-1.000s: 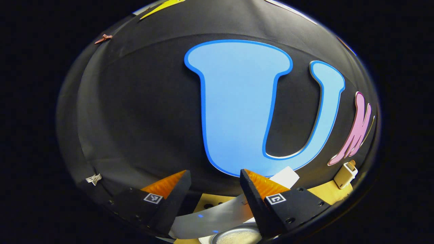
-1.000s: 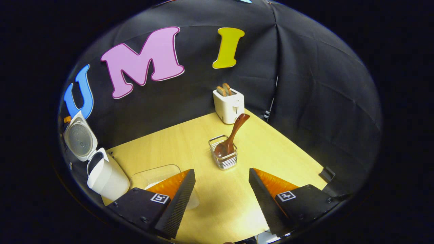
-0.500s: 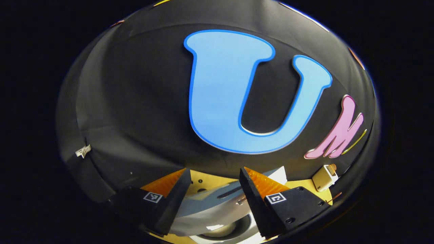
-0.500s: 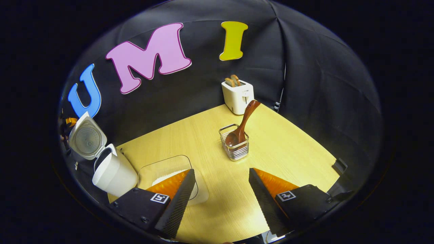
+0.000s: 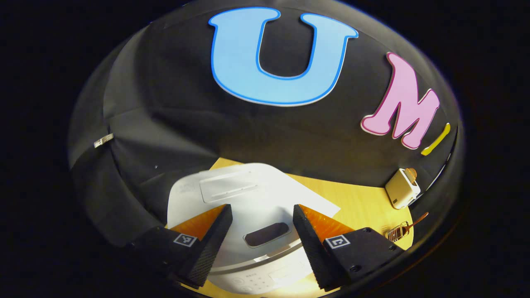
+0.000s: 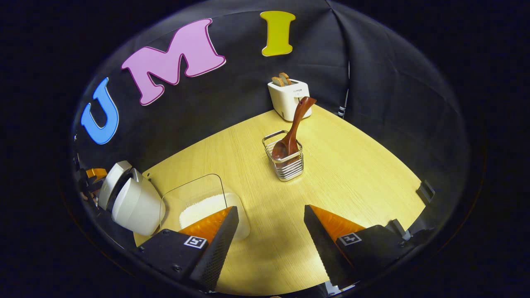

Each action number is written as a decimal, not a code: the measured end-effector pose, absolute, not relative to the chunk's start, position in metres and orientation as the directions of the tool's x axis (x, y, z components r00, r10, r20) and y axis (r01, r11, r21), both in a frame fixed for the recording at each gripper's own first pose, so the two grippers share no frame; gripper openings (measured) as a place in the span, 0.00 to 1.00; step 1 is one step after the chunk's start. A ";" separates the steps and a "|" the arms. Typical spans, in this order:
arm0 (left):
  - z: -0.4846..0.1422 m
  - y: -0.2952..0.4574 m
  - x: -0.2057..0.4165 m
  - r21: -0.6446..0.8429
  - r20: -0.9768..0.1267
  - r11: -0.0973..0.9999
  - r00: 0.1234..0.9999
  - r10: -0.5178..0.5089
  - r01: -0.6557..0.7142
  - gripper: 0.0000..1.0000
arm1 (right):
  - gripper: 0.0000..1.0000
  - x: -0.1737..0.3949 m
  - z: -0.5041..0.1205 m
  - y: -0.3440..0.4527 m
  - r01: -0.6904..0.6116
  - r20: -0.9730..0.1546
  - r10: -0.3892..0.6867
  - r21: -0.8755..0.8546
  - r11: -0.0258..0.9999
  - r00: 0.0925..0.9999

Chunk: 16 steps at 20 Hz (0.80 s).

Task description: Close the left gripper, press the button to open the rice cooker; take a wooden spoon from the chopstick holder with the right hand, scoop a spoonful of rice and pour it into the rice cooker, then put the wooden spoon back into the chopstick holder.

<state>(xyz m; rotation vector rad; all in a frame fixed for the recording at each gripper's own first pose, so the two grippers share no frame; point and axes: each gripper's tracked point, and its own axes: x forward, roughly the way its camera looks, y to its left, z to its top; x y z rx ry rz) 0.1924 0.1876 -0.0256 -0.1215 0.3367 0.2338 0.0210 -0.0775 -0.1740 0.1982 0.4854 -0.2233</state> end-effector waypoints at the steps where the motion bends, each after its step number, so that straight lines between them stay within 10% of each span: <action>1: -0.034 0.185 0.193 -0.077 -0.343 0.962 0.913 0.221 -0.261 0.96 | 0.99 0.024 -0.174 -0.077 0.242 -0.481 -0.156 0.122 0.963 0.863; 16: -0.069 0.182 0.194 0.098 -0.337 0.931 0.869 0.363 -0.351 0.98 | 0.99 0.041 -0.187 -0.098 0.136 -0.503 -0.038 0.161 0.978 0.864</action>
